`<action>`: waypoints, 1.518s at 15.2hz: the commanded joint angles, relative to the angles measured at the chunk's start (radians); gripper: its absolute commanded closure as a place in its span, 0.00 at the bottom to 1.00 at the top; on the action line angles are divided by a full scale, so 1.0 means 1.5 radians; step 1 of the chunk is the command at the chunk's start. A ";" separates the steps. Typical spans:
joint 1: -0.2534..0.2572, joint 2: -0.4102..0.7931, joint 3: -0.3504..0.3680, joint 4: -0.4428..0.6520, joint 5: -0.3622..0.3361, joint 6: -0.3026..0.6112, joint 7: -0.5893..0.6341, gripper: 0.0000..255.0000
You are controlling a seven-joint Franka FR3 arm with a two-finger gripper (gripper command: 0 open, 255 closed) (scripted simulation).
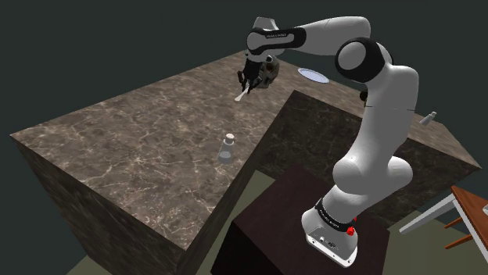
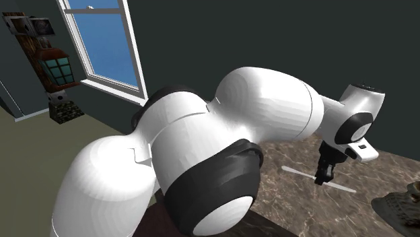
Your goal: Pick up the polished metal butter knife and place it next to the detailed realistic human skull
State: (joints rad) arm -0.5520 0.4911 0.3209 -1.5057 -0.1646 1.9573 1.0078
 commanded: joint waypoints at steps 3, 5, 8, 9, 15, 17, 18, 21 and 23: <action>0.001 0.011 -0.002 -0.021 -0.004 0.032 0.004 1.00; 0.001 0.016 -0.003 -0.029 -0.006 0.044 0.005 1.00; 0.001 0.016 -0.003 -0.029 -0.006 0.044 0.005 1.00; 0.001 0.016 -0.003 -0.029 -0.006 0.044 0.005 1.00; 0.001 0.016 -0.003 -0.028 -0.006 0.044 0.005 0.00; 0.001 0.016 -0.003 -0.028 -0.006 0.044 0.005 0.00; 0.001 0.016 -0.003 -0.028 -0.006 0.044 0.005 0.00; 0.001 -0.004 0.001 0.010 0.002 -0.013 0.000 0.00; 0.001 -0.008 0.002 0.022 0.003 -0.029 -0.002 0.00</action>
State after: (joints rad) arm -0.5509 0.4821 0.3231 -1.4801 -0.1610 1.9253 1.0059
